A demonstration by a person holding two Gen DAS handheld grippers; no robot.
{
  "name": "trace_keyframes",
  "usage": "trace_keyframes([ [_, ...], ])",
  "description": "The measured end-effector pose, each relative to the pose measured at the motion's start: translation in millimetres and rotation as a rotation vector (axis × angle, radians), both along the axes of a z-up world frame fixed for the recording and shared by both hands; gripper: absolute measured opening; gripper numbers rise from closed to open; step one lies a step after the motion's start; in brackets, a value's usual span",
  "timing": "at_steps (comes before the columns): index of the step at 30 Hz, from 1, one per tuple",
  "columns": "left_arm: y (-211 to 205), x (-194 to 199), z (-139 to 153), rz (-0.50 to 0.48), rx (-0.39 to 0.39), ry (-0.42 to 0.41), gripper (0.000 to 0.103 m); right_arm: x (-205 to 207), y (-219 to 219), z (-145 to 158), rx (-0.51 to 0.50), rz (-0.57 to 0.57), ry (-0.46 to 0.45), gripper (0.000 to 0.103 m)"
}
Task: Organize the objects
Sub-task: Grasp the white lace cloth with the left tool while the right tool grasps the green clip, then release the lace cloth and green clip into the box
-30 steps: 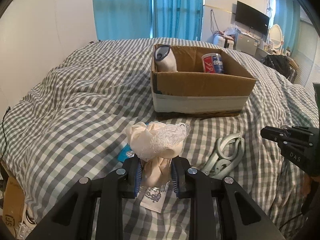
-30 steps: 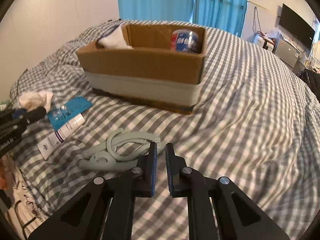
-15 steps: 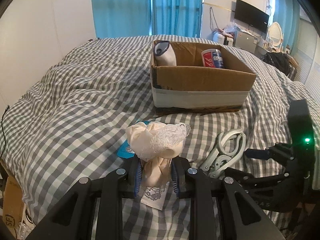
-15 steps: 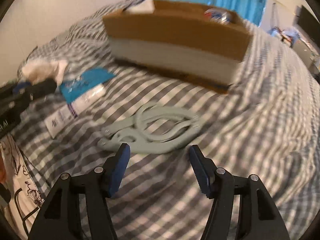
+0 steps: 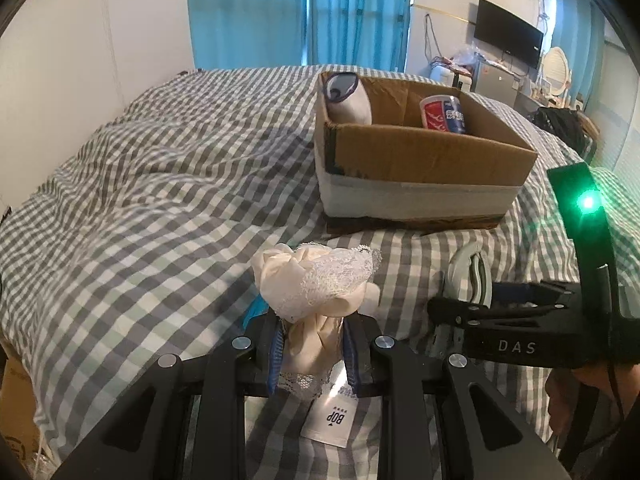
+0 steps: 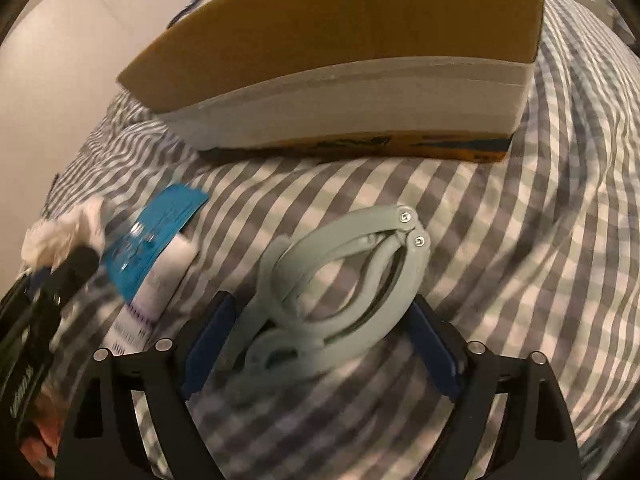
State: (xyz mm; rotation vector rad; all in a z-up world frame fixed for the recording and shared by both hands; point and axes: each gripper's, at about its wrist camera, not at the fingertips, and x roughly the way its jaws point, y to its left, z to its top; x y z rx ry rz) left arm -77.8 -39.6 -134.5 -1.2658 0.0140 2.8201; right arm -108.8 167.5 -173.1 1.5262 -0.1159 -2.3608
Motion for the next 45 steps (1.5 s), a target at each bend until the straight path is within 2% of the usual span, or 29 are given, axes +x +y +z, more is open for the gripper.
trace_keyframes([
  [2, -3, -1, -2, 0.005, 0.005, -0.005, 0.025, 2, -6, 2, 0.034, 0.014, 0.028, 0.079],
  [3, -4, -1, -2, 0.009, 0.010, -0.008, 0.025, 3, -9, 4, 0.050, 0.022, 0.042, 0.073],
  [4, -4, 0, -1, 0.010, 0.013, -0.007, 0.025, 5, -11, 5, 0.065, 0.028, 0.061, 0.060],
  [5, -4, 0, -1, 0.010, 0.014, -0.005, 0.025, 8, -13, 8, 0.088, 0.031, 0.083, 0.042],
  [6, -4, 1, 0, 0.010, 0.012, -0.001, 0.025, 9, -13, 10, 0.097, 0.033, 0.091, 0.039],
  [8, -3, 3, 2, 0.007, 0.009, 0.003, 0.025, 13, -12, 13, 0.086, 0.040, 0.104, 0.027],
  [13, -2, 10, 9, 0.004, 0.004, 0.017, 0.025, 29, -9, 32, 0.111, 0.050, 0.177, 0.014],
  [19, 6, 18, 27, -0.007, -0.001, 0.051, 0.025, 51, -4, 66, 0.137, 0.058, 0.283, 0.013],
  [25, 25, 12, 66, -0.063, -0.033, 0.139, 0.025, 53, 15, 108, 0.100, 0.054, 0.353, 0.013],
  [31, 42, -28, 111, -0.109, -0.010, 0.220, 0.025, 33, 26, 172, 0.050, 0.034, 0.481, 0.013],
  [35, 51, -60, 124, -0.118, 0.009, 0.244, 0.025, 10, 33, 201, 0.041, 0.035, 0.527, 0.013],
  [40, 63, -111, 114, -0.117, 0.016, 0.213, 0.025, -36, 32, 202, 0.017, 0.051, 0.499, 0.013],
  [45, 71, -157, 82, -0.156, 0.024, 0.132, 0.025, -80, 30, 169, 0.013, 0.080, 0.425, 0.013],
])
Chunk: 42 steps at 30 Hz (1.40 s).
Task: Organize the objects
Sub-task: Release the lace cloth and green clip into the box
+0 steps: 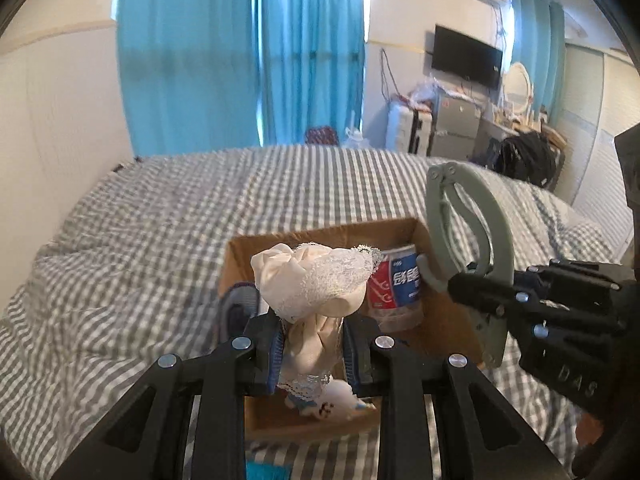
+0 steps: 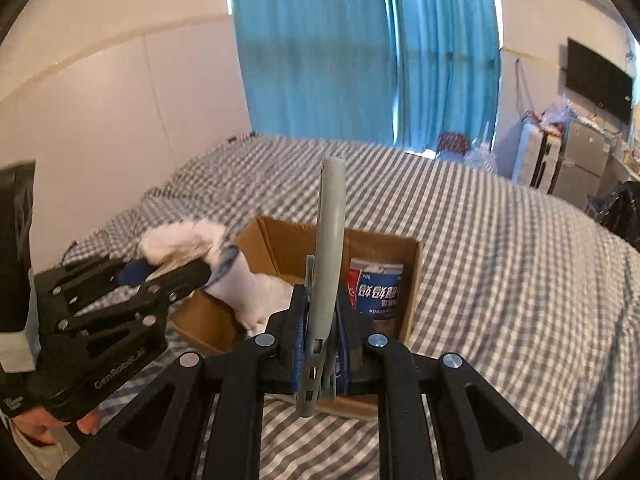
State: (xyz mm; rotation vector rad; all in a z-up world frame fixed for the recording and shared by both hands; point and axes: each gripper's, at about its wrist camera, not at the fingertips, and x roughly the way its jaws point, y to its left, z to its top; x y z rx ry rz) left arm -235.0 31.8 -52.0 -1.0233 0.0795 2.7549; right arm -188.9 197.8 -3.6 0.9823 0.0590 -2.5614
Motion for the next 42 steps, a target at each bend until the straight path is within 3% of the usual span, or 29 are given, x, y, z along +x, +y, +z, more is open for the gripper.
trace_keyframes([
  [4, 5, -31, -30, 0.007, 0.022, -0.096, 0.025, -27, 1, -34, 0.000, 0.018, -0.063, 0.013],
  [9, 19, -45, -51, -0.002, 0.000, -0.124, 0.025, -44, 8, -61, -0.003, 0.016, -0.093, 0.013],
  [14, 18, -42, -53, -0.005, -0.004, -0.114, 0.029, -44, 20, -69, -0.052, 0.018, -0.116, 0.014],
  [16, 14, -39, -48, 0.002, -0.012, -0.113, 0.034, -43, 23, -64, -0.057, 0.016, -0.106, 0.014],
  [18, 13, -35, -39, 0.009, -0.008, -0.106, 0.053, -36, 21, -55, -0.062, 0.018, -0.081, 0.021],
  [20, 10, -27, -27, 0.016, 0.006, -0.086, 0.054, -28, 24, -42, -0.058, 0.008, -0.050, 0.033],
  [23, 8, -13, -7, 0.022, 0.000, -0.060, 0.061, -17, 24, -25, -0.046, -0.007, -0.016, 0.035],
  [27, 5, 9, 30, 0.028, 0.006, 0.009, 0.085, -2, 28, 4, -0.036, -0.025, 0.028, 0.046],
  [29, 6, 19, 44, 0.026, 0.005, 0.029, 0.085, 13, 29, 23, -0.025, -0.035, 0.062, 0.054],
  [36, -2, 67, 90, 0.037, -0.003, 0.127, 0.088, 65, 36, 72, 0.005, -0.049, 0.163, 0.063],
  [39, -8, 86, 99, 0.058, -0.023, 0.155, 0.098, 83, 39, 83, 0.013, -0.051, 0.188, 0.066],
  [42, -19, 103, 99, 0.085, -0.037, 0.170, 0.100, 96, 40, 90, 0.022, -0.055, 0.204, 0.075],
])
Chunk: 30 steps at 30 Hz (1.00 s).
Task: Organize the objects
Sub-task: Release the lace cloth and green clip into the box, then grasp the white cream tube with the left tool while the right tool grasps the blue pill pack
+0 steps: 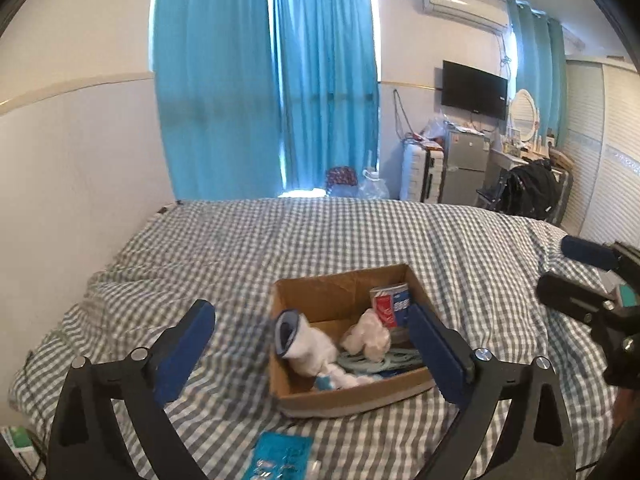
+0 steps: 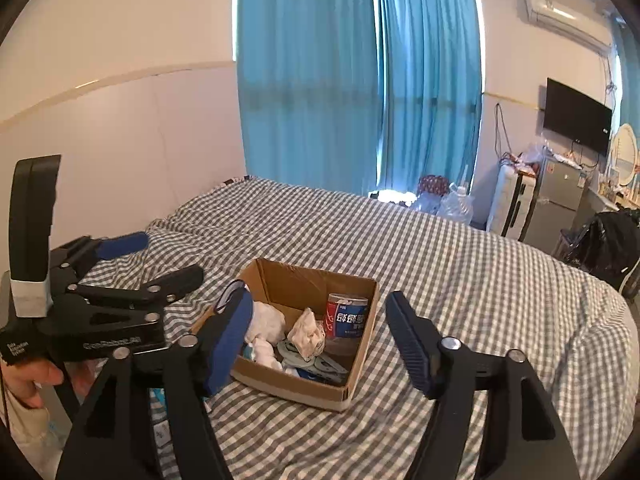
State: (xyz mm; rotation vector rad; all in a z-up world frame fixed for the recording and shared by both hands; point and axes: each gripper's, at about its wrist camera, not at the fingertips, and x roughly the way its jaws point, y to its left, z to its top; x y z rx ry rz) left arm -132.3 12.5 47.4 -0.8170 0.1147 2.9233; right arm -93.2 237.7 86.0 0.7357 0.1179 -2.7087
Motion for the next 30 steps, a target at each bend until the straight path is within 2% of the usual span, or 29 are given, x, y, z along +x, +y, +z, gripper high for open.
trace_keyframes([
  [2, -8, 7, -6, 0.023, -0.012, -0.008, 0.100, 10, -1, 1, 0.016, -0.002, 0.010, 0.083],
  [5, -21, 19, -24, 0.059, -0.027, -0.033, 0.100, 20, -9, -5, 0.043, -0.004, 0.011, 0.089],
  [9, -32, 32, -64, 0.078, -0.039, -0.098, 0.100, 28, -17, -26, 0.058, 0.002, -0.003, 0.092],
  [15, -34, 45, -130, 0.106, -0.056, -0.206, 0.100, 31, -23, -77, 0.046, -0.004, -0.074, 0.092],
  [22, -30, 54, -189, 0.101, -0.060, -0.334, 0.099, 25, -29, -146, 0.068, -0.029, -0.204, 0.092],
  [24, -26, 57, -205, 0.092, -0.068, -0.392, 0.088, 26, -29, -161, 0.062, -0.036, -0.238, 0.092],
  [25, -23, 59, -212, 0.080, -0.082, -0.411, 0.086, 25, -29, -167, 0.060, -0.039, -0.254, 0.092],
  [26, -20, 61, -215, 0.075, -0.101, -0.416, 0.080, 24, -29, -174, 0.059, -0.041, -0.271, 0.092],
  [27, -16, 61, -217, 0.062, -0.112, -0.421, 0.064, 24, -29, -178, 0.060, -0.044, -0.282, 0.092],
  [29, -13, 59, -219, 0.030, -0.066, -0.449, 0.046, 24, -28, -187, 0.062, -0.048, -0.305, 0.092],
  [30, -10, 57, -223, 0.022, -0.038, -0.468, 0.043, 23, -28, -189, 0.062, -0.051, -0.313, 0.092],
])
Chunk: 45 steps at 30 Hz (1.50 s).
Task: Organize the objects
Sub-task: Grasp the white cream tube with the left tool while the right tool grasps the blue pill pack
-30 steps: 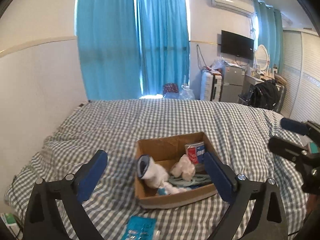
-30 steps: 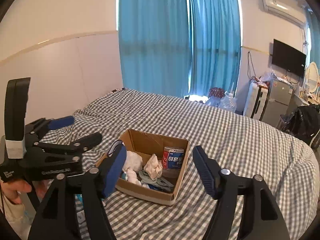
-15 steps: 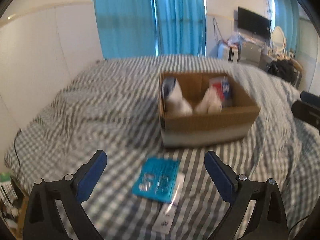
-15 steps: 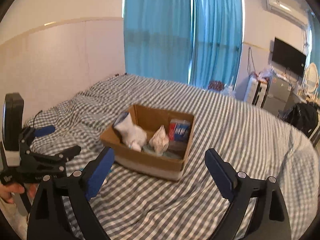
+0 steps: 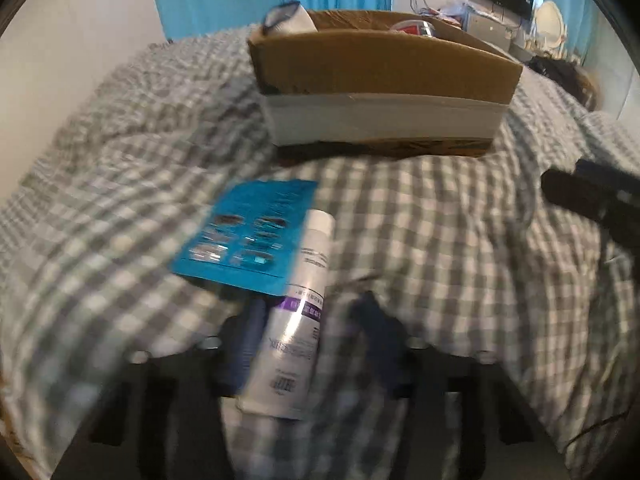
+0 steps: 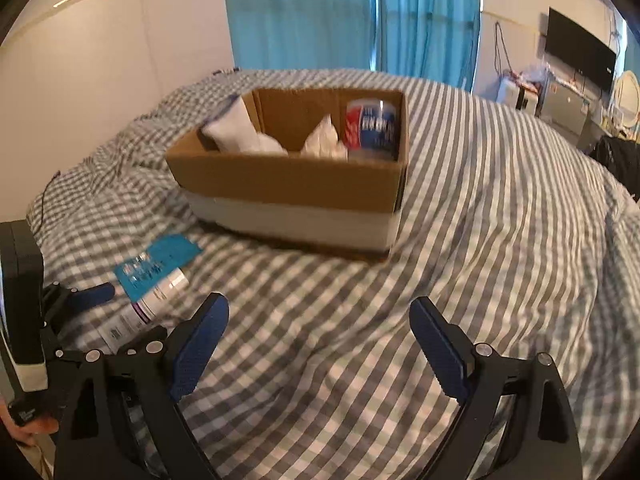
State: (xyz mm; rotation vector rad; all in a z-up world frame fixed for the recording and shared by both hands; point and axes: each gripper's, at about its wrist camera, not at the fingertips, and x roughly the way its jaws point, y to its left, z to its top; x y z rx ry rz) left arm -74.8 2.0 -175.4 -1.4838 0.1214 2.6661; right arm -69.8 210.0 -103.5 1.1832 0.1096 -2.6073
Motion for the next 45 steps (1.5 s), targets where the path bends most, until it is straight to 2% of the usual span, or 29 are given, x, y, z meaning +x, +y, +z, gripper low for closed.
trace_keyframes([
  [2, 4, 0, -12, -0.014, 0.042, -0.038, 0.038, 0, 2, -5, -0.002, -0.010, -0.017, 0.092],
  [4, 9, -2, -18, -0.017, 0.030, -0.049, 0.037, 0, 4, -8, -0.008, -0.015, -0.030, 0.092],
  [5, 11, -1, -18, -0.018, 0.017, -0.044, 0.035, 0, 4, -9, -0.009, -0.018, -0.033, 0.092],
  [8, 12, 7, -9, -0.021, 0.052, -0.025, 0.027, 3, 8, -11, -0.011, -0.027, -0.040, 0.092],
  [13, 14, 34, 25, -0.039, 0.085, 0.054, 0.020, 6, 14, -11, -0.019, -0.049, -0.046, 0.092],
  [17, -1, 28, 51, -0.025, 0.087, 0.120, 0.020, 9, 13, -3, -0.022, -0.053, -0.030, 0.092],
  [26, -70, 3, 92, 0.147, 0.028, 0.270, 0.020, 7, -23, 9, -0.004, 0.017, -0.019, 0.092],
  [31, -103, -4, 86, 0.199, -0.005, 0.298, 0.020, -7, -74, 8, -0.013, 0.105, -0.052, 0.092],
  [33, -114, -5, 78, 0.214, 0.010, 0.292, 0.020, -13, -96, 3, -0.007, 0.135, -0.066, 0.092],
  [36, -125, -6, 67, 0.225, 0.031, 0.262, 0.020, -26, -132, -11, -0.002, 0.169, -0.111, 0.092],
  [40, -141, -6, 57, 0.227, 0.069, 0.240, 0.020, -50, -170, -40, -0.020, 0.152, -0.208, 0.092],
  [45, -148, -4, 54, 0.210, 0.114, 0.240, 0.020, -65, -189, -71, -0.034, 0.155, -0.277, 0.094],
])
